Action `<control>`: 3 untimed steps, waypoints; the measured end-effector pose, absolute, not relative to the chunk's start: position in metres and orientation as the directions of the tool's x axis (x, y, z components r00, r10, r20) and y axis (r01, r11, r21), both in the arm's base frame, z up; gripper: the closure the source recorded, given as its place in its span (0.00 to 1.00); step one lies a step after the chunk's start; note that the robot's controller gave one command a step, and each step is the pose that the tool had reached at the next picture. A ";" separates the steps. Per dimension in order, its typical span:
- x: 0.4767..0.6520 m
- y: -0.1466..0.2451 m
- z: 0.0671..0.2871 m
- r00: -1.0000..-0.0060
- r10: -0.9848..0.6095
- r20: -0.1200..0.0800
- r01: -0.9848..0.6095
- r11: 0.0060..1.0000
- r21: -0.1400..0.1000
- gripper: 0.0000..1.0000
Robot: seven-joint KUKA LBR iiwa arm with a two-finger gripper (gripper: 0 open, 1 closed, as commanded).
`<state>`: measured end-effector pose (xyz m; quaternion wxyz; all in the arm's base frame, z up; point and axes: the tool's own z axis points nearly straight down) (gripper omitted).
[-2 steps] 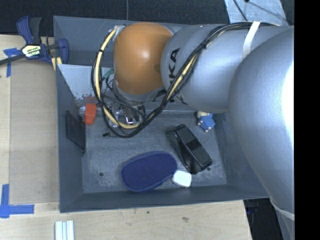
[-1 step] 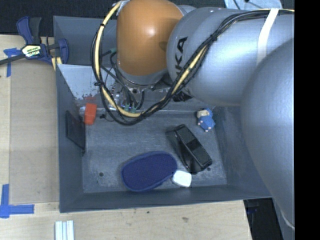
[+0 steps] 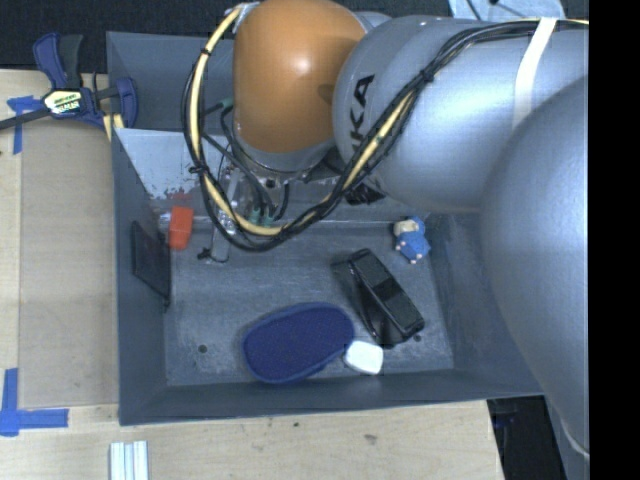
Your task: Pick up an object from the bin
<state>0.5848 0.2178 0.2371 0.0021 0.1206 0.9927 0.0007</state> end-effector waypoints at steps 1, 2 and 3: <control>0.612 0.241 0.162 -0.965 0.261 0.003 0.261 0.965 -0.002 0.00; 0.553 0.218 0.075 -0.993 0.117 0.007 0.117 0.993 -0.004 0.00; 0.520 0.145 0.108 -0.997 -0.078 -0.002 -0.078 0.997 -0.002 0.00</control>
Offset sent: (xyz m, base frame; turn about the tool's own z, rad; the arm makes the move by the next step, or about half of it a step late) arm 0.0271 0.0231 -0.0703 0.0255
